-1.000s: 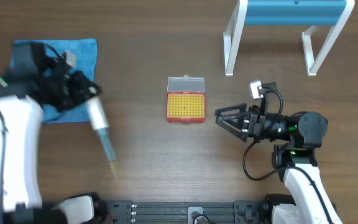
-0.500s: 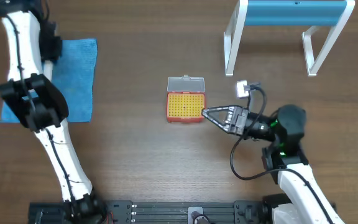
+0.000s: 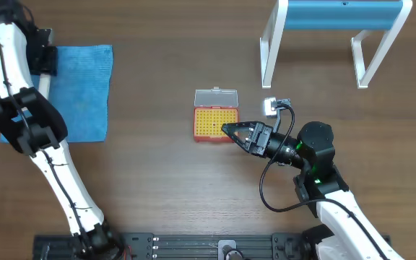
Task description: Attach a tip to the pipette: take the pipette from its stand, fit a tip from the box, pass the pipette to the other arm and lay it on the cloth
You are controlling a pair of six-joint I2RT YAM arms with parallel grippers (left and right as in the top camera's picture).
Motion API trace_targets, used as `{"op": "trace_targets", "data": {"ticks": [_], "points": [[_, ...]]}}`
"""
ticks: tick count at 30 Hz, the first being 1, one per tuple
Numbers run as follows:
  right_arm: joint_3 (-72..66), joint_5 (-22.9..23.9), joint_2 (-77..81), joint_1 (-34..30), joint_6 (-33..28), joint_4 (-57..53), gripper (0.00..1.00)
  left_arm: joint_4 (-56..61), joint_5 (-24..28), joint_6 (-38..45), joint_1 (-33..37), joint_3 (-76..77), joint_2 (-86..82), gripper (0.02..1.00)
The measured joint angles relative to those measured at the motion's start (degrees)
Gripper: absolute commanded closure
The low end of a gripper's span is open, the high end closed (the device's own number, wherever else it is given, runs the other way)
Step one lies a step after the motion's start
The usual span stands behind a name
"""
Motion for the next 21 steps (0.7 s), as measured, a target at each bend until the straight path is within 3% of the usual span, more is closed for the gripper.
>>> {"op": "trace_targets", "data": {"ticks": [9,21], "points": [[0.00,0.04,0.00,0.00,-0.24,0.00,0.268,1.73,0.22,1.16,-4.87,0.07,2.62,0.989],[0.00,0.04,0.00,0.00,-1.31,0.00,0.268,3.02,0.04,-0.24,-1.18,-1.97,2.60,0.989]]}}
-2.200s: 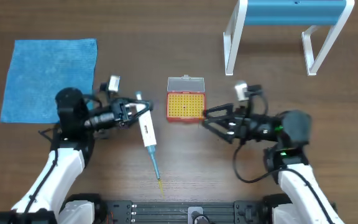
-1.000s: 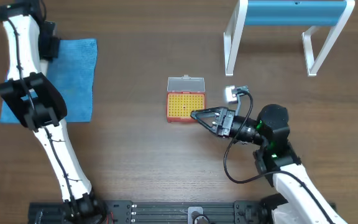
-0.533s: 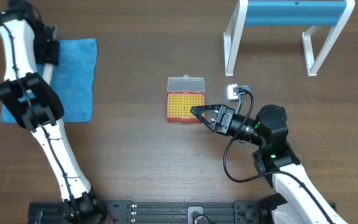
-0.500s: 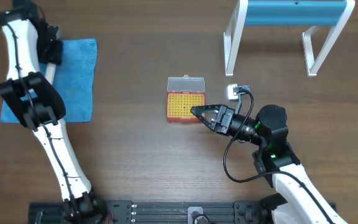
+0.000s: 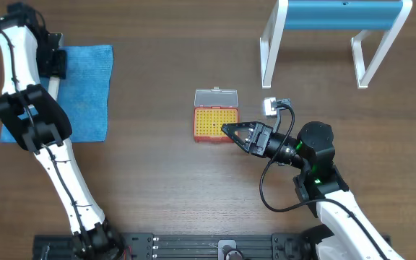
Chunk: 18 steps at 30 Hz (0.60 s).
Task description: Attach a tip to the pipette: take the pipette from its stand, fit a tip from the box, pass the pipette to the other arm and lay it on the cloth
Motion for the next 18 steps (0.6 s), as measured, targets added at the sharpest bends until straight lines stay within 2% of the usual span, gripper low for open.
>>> {"op": "trace_targets", "data": {"ticks": [5,6,8,9,18], "points": [[0.00,0.00,0.00,0.00,0.00,0.00,0.268,0.63,0.96,-0.11,-0.04,-0.39,0.02,0.987],[0.00,0.00,0.00,0.00,0.00,0.00,0.268,0.66,1.09,-0.44,-0.04,-0.39,0.02,0.798],[0.00,0.00,0.00,0.00,0.00,0.00,0.268,0.68,1.22,-1.14,-0.04,-0.39,0.02,0.318],[0.00,0.00,0.00,0.00,0.00,0.00,0.268,0.72,1.31,-1.57,-0.07,-0.39,0.02,0.207],[0.00,0.00,0.00,0.00,0.00,0.00,0.268,0.72,1.31,-1.97,-0.11,-0.39,0.02,0.174]]}}
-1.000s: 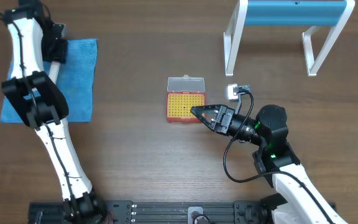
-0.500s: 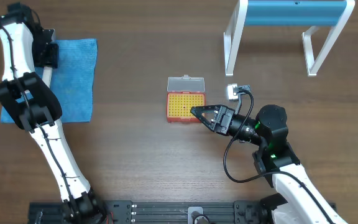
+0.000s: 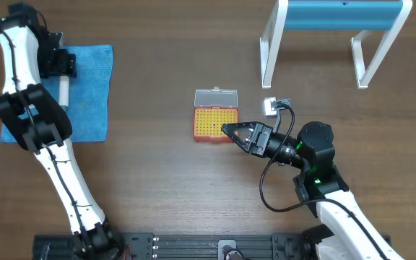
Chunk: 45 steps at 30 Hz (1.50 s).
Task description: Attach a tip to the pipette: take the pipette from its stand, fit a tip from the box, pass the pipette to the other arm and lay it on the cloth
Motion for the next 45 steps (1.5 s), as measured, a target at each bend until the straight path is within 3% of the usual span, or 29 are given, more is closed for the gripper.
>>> {"op": "trace_targets", "data": {"ticks": [7,13,15,21,26,28,34,38,45], "points": [[0.00,-0.11,0.00,-0.09,-0.02,1.36,0.268,-7.87,0.44,-1.09,0.00,5.68,0.00,0.167],[0.04,-3.85,-0.07,-3.06,0.09,15.41,0.266,-17.68,4.13,-1.95,-0.17,16.00,-3.37,0.165],[0.92,-6.43,-0.11,-5.01,0.09,16.33,0.266,-22.64,5.38,-3.48,-0.81,17.81,-6.84,0.165],[6.10,-16.41,-1.90,-15.26,0.11,20.20,0.266,-22.75,8.59,-8.24,-5.75,18.84,-18.75,0.165],[11.39,-28.46,-9.11,-31.04,0.52,22.53,0.266,-22.64,10.23,-11.47,-15.78,17.94,-31.19,0.163],[11.65,-33.14,-12.63,-38.97,1.70,22.56,0.266,-22.14,10.23,-13.75,-19.74,11.28,-39.39,0.163],[11.87,-37.07,-22.21,-55.17,3.28,24.92,0.266,-20.81,9.49,-23.04,-23.04,-29.53,-70.62,0.163],[11.96,-38.01,-25.94,-58.14,3.69,24.48,0.264,-15.78,10.27,-29.99,-25.66,-53.44,-88.94,0.163],[11.98,-38.62,-28.89,-58.23,4.59,24.52,0.266,3.17,11.19,-48.19,-28.13,-89.90,-113.87,0.163]]}}
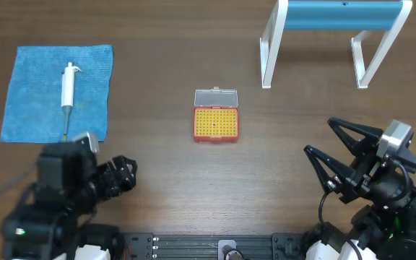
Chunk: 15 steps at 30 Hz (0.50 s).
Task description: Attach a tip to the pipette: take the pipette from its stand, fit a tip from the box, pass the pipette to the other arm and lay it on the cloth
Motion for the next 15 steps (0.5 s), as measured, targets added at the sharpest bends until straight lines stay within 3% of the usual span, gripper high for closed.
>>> {"op": "trace_targets", "data": {"ticks": [3,8,15], "points": [[0.00,-0.11,0.00,0.00,0.04,-0.02,0.266,3.54,-1.20,-3.93,-0.02,-9.14,-3.67,0.163],[-1.29,-0.09,-0.04,0.00,0.17,-2.62,0.266,14.36,-8.74,-6.08,0.00,-15.80,-3.48,0.163],[-3.85,-0.09,-0.04,0.00,0.24,-4.35,0.266,14.73,-14.23,-6.69,0.00,-17.73,-0.07,0.163]]}}
